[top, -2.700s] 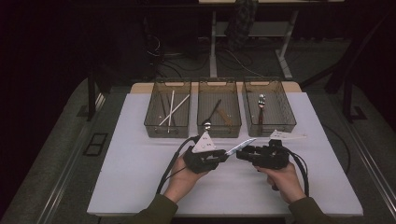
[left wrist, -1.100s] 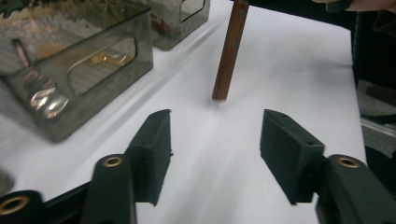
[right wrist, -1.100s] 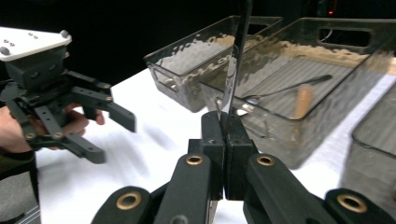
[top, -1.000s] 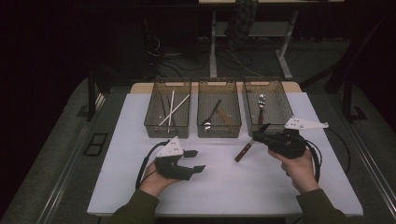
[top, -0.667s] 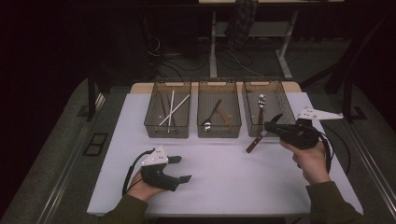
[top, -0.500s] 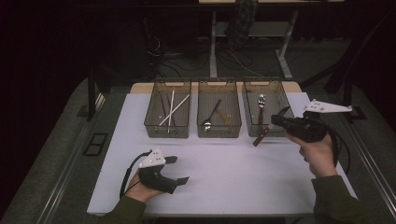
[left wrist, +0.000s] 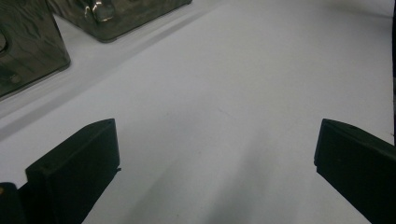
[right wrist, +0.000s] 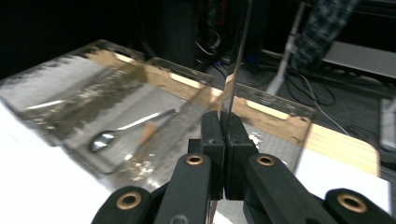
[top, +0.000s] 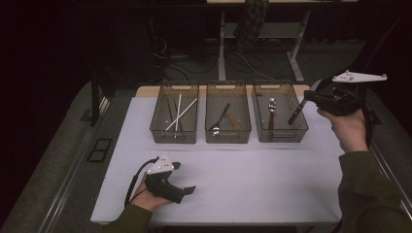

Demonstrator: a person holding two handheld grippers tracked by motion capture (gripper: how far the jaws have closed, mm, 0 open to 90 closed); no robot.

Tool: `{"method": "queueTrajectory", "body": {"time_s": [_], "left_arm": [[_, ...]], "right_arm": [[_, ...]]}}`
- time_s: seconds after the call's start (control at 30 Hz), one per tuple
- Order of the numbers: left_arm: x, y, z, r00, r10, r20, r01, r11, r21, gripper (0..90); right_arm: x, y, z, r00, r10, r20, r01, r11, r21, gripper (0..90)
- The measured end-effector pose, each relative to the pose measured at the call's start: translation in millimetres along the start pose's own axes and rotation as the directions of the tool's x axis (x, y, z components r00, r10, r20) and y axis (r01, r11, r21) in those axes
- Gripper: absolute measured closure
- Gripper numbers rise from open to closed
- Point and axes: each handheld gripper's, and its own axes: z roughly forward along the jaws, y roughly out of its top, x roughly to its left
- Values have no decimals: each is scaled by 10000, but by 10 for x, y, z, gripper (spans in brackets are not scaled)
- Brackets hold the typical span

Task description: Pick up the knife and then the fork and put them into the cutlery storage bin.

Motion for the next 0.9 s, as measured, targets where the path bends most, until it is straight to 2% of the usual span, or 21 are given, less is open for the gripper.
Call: {"method": "queueTrajectory", "body": {"time_s": [0.1,0.2,0.43,0.6,0.8,0.9], "left_arm": [[-4,2,0,10000,40,55,-40,10000,-49,0],[2,0,-4,10000,-7,88,7,10000,-83,0],[3,2,-11,9998,10,177,-7,9999,-157,0],[0,2,-10,9998,16,188,-13,9999,-172,0],[-5,4,-3,9998,16,215,-13,9999,-151,0],[-11,9,-6,9998,54,209,-50,9999,-163,0]], "right_arm": [[-73,5,119,9997,168,166,-173,9994,286,893],[-122,-35,255,9989,154,435,-189,9964,825,892],[-214,-179,477,9973,103,722,-243,9805,1952,892],[-263,-283,549,9962,160,859,-368,9684,2468,892],[-293,-275,551,9951,157,981,-433,9572,2863,892],[-296,-274,569,9953,180,951,-444,9582,2827,892]]}}
